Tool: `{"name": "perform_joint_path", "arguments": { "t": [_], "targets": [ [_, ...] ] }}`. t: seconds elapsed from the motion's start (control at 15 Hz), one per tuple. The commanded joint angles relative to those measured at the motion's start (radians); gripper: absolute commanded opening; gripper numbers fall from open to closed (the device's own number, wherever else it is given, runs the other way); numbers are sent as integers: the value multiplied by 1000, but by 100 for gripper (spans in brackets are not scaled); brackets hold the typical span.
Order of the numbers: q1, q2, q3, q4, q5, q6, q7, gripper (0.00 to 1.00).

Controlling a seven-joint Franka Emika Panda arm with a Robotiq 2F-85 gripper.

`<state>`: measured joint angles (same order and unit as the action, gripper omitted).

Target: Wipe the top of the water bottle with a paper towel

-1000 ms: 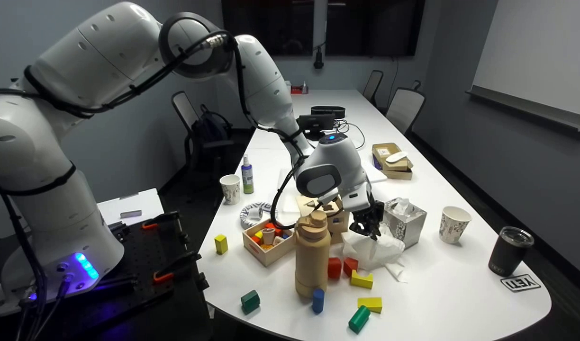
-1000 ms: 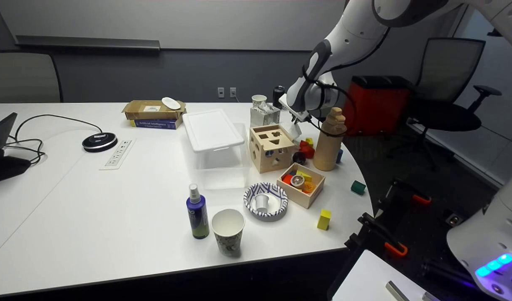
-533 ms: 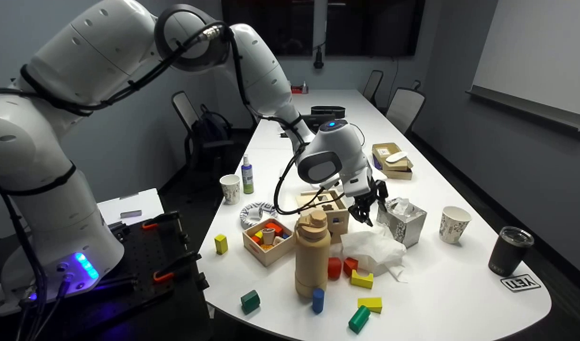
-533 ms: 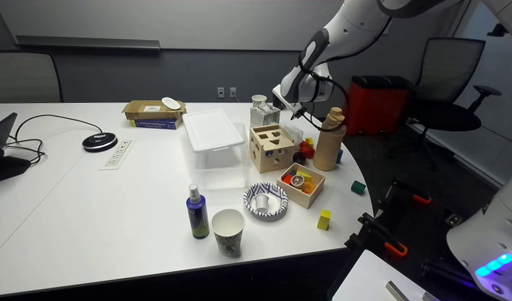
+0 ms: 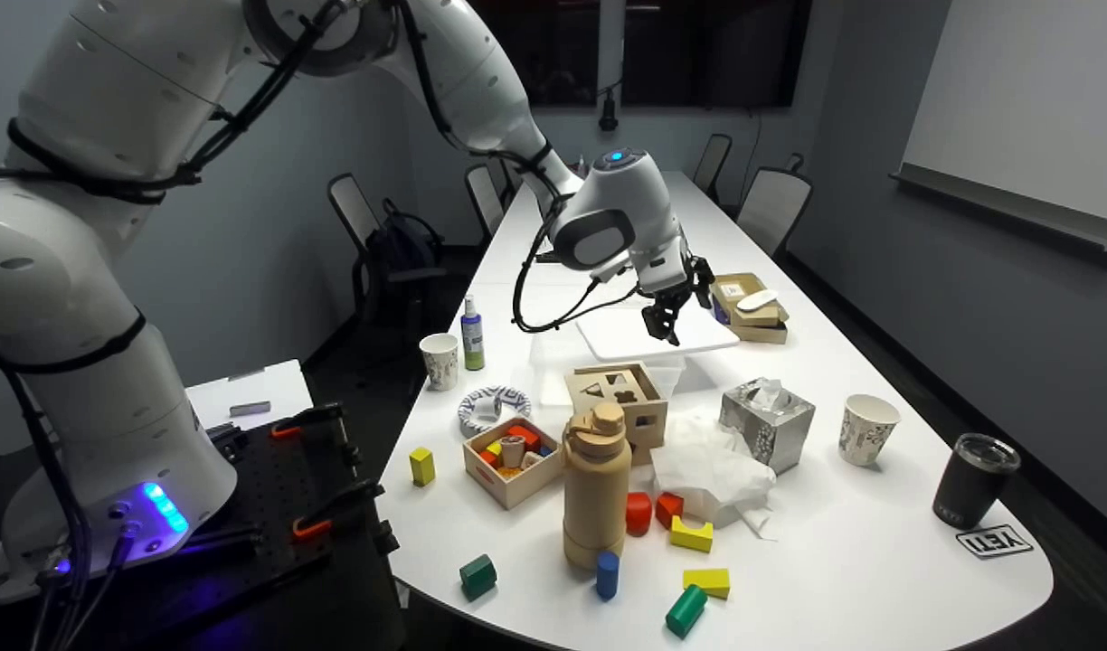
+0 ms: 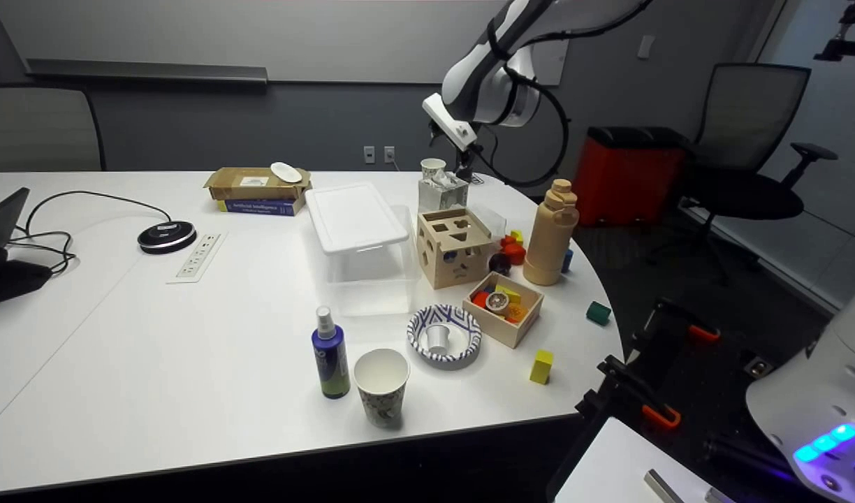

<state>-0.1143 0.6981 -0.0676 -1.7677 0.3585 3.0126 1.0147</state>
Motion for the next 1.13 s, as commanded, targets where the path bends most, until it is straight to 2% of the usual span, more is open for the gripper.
{"name": "perform_joint_path", "arguments": {
  "t": [0.0,0.13,0.4,0.67,1.07],
  "targets": [
    [37,-191,-28,-146,-5,-180,-42,100],
    [79,-268,-80,-193,-66,-295,-25,100],
    [103,-420,-114,-289,-197,-462,-36,100],
    [113,-527,-124,-363,-332,-515,-10,100],
    [95,-611,-97,-428,-388,-508,-8,100]
  ]
}}
